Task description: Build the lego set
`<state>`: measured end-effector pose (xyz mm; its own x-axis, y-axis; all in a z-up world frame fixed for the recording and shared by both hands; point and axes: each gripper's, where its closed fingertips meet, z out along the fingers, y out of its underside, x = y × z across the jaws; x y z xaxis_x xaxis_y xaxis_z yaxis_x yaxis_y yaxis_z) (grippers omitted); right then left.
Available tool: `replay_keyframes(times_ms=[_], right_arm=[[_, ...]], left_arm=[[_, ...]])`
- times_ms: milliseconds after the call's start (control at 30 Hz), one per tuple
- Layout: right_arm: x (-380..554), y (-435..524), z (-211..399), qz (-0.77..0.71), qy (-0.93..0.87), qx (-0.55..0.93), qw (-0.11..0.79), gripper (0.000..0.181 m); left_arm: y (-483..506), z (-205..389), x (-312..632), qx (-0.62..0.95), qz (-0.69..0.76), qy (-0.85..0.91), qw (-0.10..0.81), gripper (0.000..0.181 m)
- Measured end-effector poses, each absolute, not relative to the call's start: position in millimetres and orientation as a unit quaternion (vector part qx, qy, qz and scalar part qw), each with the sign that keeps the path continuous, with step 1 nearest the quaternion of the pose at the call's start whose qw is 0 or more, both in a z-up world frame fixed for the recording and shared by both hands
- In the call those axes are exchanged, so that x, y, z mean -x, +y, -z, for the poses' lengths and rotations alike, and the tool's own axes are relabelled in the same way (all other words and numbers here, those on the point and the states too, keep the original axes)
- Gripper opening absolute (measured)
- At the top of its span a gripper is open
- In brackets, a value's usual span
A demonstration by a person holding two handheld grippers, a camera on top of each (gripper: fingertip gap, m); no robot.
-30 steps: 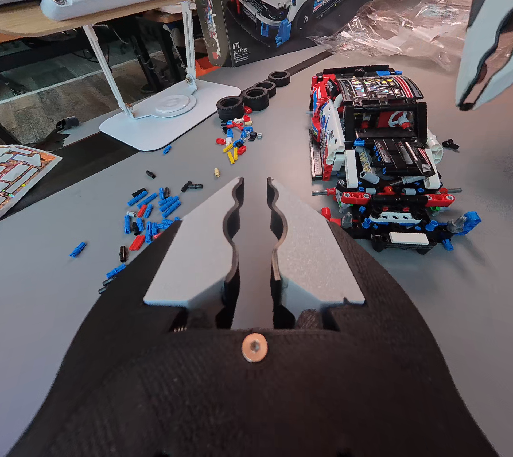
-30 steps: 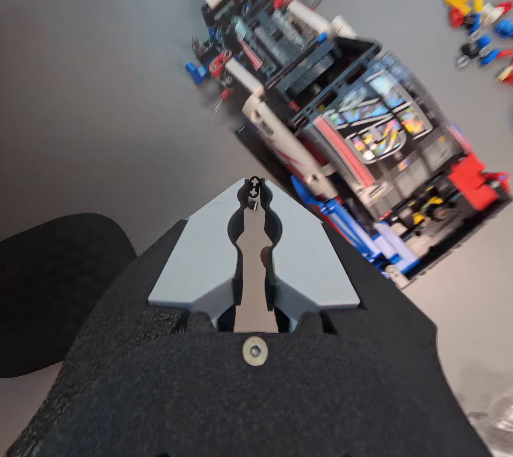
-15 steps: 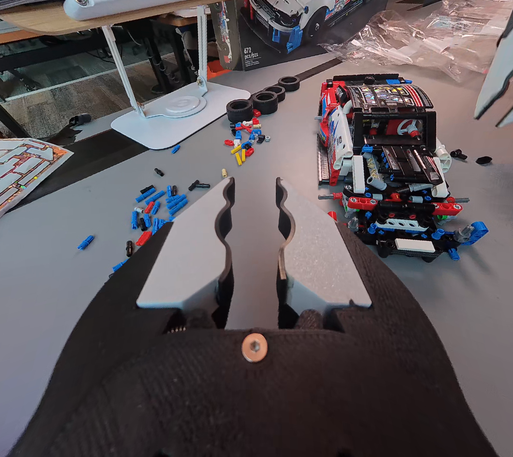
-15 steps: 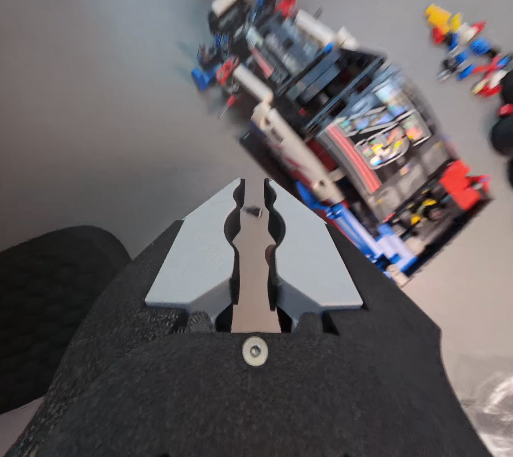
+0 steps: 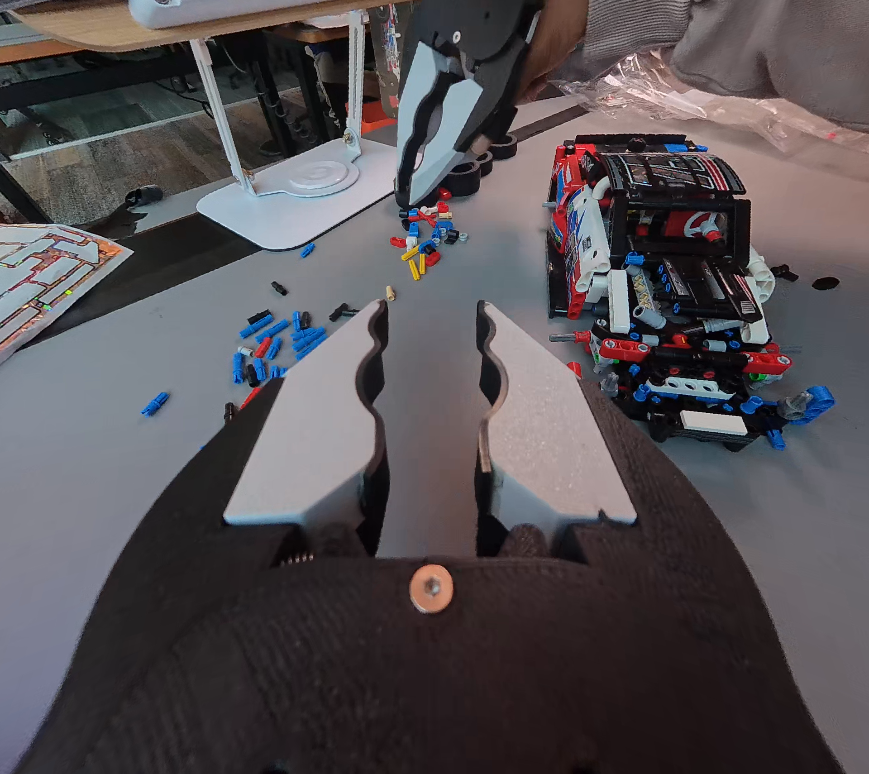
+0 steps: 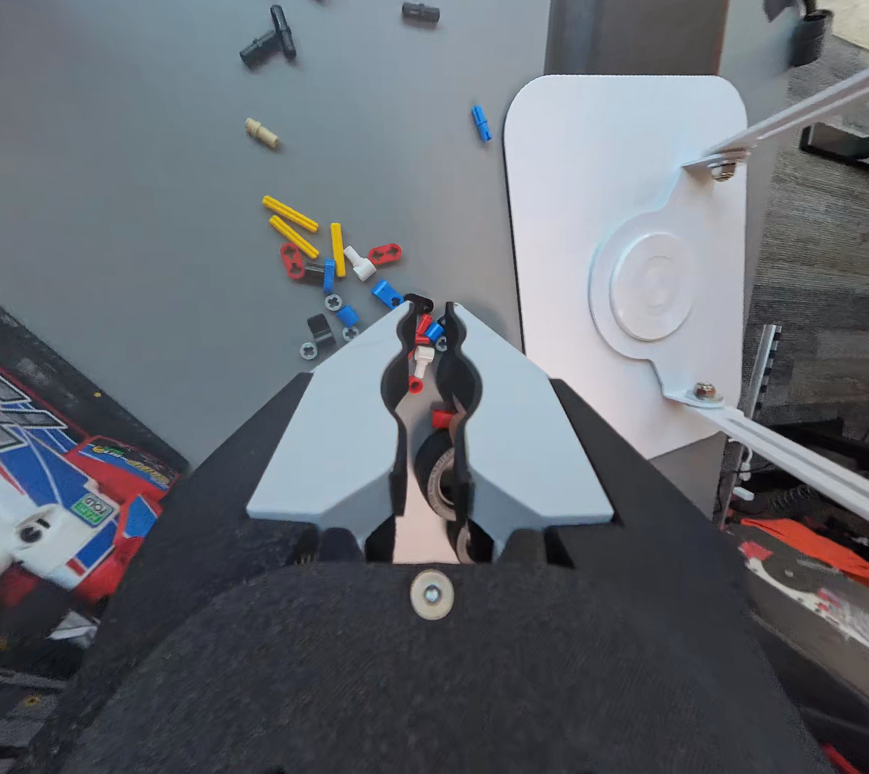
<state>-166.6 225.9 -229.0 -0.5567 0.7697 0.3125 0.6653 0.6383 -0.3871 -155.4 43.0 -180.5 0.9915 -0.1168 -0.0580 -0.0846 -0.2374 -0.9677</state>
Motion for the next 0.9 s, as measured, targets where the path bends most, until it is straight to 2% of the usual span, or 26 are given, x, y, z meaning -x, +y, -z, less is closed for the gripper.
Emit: replay_keyframes(times_ms=[33, 733, 900], right_arm=[[168, 228, 234, -0.106, -0.883, 0.401, 0.217, 0.012], [166, 226, 255, -0.096, -0.932, 0.333, 0.103, 0.019], [162, 228, 256, -0.095, -0.933, 0.338, 0.072, 0.012]], left_arm=[[43, 180, 156, 0.786, 0.014, 0.063, 0.614, 0.036], [43, 183, 156, 0.789, 0.036, 0.053, 0.61, 0.037], [43, 182, 156, 0.789, 0.039, 0.051, 0.611, 0.037]])
